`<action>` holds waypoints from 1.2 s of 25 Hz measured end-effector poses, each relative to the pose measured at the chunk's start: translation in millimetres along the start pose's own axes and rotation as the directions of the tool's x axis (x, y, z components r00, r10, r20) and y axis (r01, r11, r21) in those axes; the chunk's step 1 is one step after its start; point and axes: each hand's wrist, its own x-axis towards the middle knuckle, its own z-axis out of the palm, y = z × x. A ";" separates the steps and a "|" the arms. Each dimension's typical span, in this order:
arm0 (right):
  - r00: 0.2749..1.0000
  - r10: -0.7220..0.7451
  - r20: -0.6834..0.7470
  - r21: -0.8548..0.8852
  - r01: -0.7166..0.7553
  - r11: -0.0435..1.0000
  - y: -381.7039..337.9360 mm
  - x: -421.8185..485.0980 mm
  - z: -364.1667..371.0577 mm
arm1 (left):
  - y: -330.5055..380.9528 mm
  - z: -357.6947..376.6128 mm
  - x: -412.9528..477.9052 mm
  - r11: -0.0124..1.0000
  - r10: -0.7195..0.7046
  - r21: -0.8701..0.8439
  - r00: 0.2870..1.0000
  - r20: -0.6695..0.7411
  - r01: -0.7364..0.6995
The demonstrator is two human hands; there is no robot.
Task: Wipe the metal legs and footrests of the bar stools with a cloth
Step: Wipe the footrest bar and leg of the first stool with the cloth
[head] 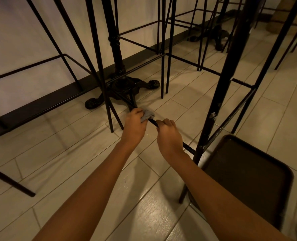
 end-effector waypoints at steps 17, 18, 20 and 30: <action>0.998 0.006 -0.060 0.111 0.001 0.994 6.4 -1.7 0.2 | 4.7 4.6 -10.8 0.997 0.082 0.012 0.996 0.042 -0.082; 0.996 0.010 -0.094 0.150 0.004 0.989 6.4 -2.5 0.3 | 5.4 5.9 -11.7 0.994 0.107 0.023 0.992 0.063 -0.109; 0.988 0.032 -0.153 0.212 0.001 0.977 4.5 -3.0 -0.6 | 9.1 2.5 -8.9 0.986 0.166 -0.001 0.981 0.098 -0.167; 0.986 0.073 -0.153 0.491 0.011 0.871 -27.3 14.0 -9.8 | 26.5 -47.7 1.5 0.943 0.039 -0.282 0.783 0.621 0.177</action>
